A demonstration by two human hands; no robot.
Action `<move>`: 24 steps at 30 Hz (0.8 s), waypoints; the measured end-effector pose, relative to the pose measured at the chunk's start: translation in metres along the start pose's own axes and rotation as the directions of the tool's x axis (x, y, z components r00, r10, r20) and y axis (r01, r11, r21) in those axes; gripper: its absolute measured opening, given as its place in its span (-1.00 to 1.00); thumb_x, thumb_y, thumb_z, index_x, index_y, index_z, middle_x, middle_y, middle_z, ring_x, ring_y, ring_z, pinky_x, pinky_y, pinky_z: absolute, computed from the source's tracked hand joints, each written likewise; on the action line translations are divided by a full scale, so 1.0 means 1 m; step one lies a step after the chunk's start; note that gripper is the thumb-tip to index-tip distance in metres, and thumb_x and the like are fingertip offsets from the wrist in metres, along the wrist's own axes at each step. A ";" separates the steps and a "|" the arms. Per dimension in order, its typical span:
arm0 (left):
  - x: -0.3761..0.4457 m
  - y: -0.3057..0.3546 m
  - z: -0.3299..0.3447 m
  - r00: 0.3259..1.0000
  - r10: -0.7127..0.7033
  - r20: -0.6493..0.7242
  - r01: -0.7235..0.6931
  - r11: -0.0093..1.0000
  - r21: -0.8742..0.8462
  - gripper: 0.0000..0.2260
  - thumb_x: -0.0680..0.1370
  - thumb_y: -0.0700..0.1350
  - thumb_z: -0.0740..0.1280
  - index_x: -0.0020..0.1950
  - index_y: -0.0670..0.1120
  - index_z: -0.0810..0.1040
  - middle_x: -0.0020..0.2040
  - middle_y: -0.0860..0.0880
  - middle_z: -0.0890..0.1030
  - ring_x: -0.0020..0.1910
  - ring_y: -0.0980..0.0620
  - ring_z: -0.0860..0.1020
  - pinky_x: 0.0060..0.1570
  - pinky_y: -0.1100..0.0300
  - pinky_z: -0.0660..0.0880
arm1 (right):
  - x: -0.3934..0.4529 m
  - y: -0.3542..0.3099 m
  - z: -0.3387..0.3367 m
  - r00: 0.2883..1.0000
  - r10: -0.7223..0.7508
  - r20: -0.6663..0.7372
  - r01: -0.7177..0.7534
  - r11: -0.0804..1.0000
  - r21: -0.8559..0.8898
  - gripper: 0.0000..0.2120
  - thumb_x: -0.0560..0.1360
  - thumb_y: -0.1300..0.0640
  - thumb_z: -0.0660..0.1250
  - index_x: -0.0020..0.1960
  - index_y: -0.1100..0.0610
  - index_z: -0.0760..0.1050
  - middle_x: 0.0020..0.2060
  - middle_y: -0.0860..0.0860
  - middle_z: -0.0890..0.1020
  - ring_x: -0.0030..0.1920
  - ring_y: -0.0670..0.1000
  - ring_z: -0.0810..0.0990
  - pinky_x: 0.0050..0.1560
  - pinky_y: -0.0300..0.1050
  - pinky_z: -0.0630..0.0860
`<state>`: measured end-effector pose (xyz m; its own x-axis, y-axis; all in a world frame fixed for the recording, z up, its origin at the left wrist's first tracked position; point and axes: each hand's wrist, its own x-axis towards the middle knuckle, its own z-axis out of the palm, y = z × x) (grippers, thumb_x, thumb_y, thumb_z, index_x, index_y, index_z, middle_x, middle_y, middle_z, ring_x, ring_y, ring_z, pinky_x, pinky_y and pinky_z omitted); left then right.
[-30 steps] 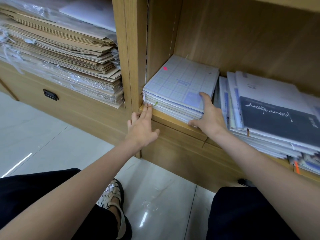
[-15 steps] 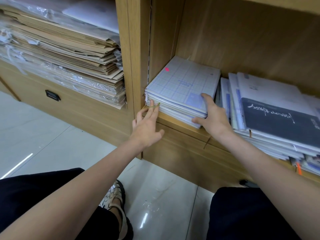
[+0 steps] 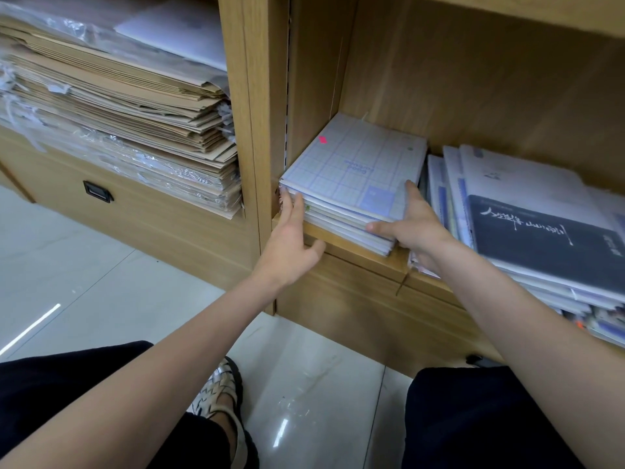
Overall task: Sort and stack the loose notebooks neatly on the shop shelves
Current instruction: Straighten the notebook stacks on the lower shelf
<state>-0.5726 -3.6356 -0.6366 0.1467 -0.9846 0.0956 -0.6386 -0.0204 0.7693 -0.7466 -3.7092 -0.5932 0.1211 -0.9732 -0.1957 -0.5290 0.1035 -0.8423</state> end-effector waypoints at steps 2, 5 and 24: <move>0.001 0.000 0.000 1.000 0.005 0.022 -0.005 1.000 0.009 -0.25 0.53 -0.13 0.28 0.54 -0.10 -0.16 0.53 -0.03 -0.28 0.52 -0.03 0.03 0.39 0.18 0.13 | 0.000 -0.002 0.000 1.000 -0.022 -0.013 0.022 1.000 -0.015 -0.01 0.36 0.18 0.51 0.54 -0.03 -0.08 0.51 -0.01 0.13 0.49 0.04 0.11 0.41 -0.07 0.18; -0.001 -0.002 -0.005 1.000 0.007 0.004 -0.007 0.999 0.047 -0.26 0.53 -0.14 0.28 0.55 -0.08 -0.13 0.54 -0.01 -0.22 0.45 -0.12 0.22 0.31 0.19 0.23 | -0.003 -0.003 -0.003 0.999 -0.036 0.026 0.038 0.997 -0.064 0.01 0.36 0.23 0.51 0.54 -0.04 -0.11 0.51 0.00 0.12 0.49 0.05 0.13 0.39 -0.08 0.20; 0.010 -0.009 0.004 0.979 -0.174 0.110 0.200 0.933 -0.298 -0.21 0.53 -0.15 0.29 0.53 -0.01 -0.24 0.53 0.00 0.10 0.47 0.01 0.19 0.44 0.00 0.20 | -0.016 0.013 0.002 0.978 -0.191 0.087 0.205 0.786 -0.583 -0.05 0.45 0.33 0.38 0.52 -0.16 -0.18 0.14 0.18 0.42 -0.13 0.02 0.42 -0.09 -0.16 0.37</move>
<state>-0.5686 -3.6462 -0.6454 0.1713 -0.9791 -0.1099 -0.3414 -0.1636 0.9256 -0.7539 -3.6914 -0.6022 0.2924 -0.9534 -0.0740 -0.8805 -0.2382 -0.4097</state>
